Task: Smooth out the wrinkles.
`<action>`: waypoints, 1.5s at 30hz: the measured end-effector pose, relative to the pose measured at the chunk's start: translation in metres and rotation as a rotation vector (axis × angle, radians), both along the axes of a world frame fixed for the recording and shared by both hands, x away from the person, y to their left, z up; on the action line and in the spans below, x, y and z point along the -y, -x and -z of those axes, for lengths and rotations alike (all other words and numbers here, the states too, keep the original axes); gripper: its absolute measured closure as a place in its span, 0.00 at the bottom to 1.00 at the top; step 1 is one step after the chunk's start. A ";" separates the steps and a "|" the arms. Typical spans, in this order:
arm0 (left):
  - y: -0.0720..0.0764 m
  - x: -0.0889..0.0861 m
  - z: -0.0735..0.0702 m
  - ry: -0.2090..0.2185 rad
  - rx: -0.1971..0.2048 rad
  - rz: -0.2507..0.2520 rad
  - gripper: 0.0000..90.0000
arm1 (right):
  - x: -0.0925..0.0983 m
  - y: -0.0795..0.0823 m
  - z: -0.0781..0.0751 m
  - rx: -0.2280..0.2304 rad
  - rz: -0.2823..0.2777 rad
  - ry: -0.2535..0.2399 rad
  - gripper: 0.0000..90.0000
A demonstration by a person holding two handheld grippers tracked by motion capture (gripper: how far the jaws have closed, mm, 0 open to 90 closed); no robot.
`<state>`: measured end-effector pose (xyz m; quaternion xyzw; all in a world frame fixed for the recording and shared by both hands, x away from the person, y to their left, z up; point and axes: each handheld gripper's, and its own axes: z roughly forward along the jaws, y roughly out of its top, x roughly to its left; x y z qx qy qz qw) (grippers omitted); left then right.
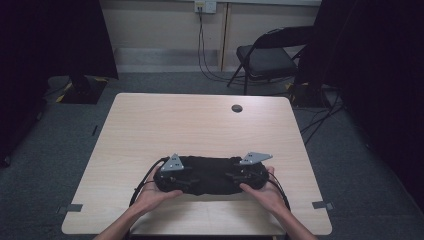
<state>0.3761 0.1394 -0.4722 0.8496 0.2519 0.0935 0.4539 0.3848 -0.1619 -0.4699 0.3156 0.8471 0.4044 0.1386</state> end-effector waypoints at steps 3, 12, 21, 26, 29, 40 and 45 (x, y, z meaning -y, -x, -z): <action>-0.001 -0.003 -0.008 0.036 -0.001 -0.004 0.50 | 0.001 0.008 0.001 0.011 0.008 0.009 0.55; -0.020 -0.021 -0.003 0.009 -0.035 -0.043 0.41 | 0.010 0.011 -0.011 0.019 0.038 -0.023 0.37; -0.016 -0.008 0.005 -0.027 -0.044 -0.065 0.42 | 0.010 0.003 0.013 0.002 0.083 0.006 0.37; -0.018 -0.012 0.003 0.008 -0.070 -0.088 0.41 | 0.012 -0.001 0.014 0.002 0.085 -0.032 0.36; -0.016 -0.018 -0.004 0.037 -0.071 -0.104 0.38 | 0.017 0.003 0.006 -0.004 0.094 -0.074 0.32; 0.001 -0.086 -0.013 0.024 -0.086 -0.244 0.28 | 0.068 0.015 -0.022 0.003 0.247 -0.196 0.20; 0.006 -0.119 -0.016 -0.020 -0.079 -0.348 0.24 | 0.100 0.012 -0.024 -0.005 0.359 -0.181 0.19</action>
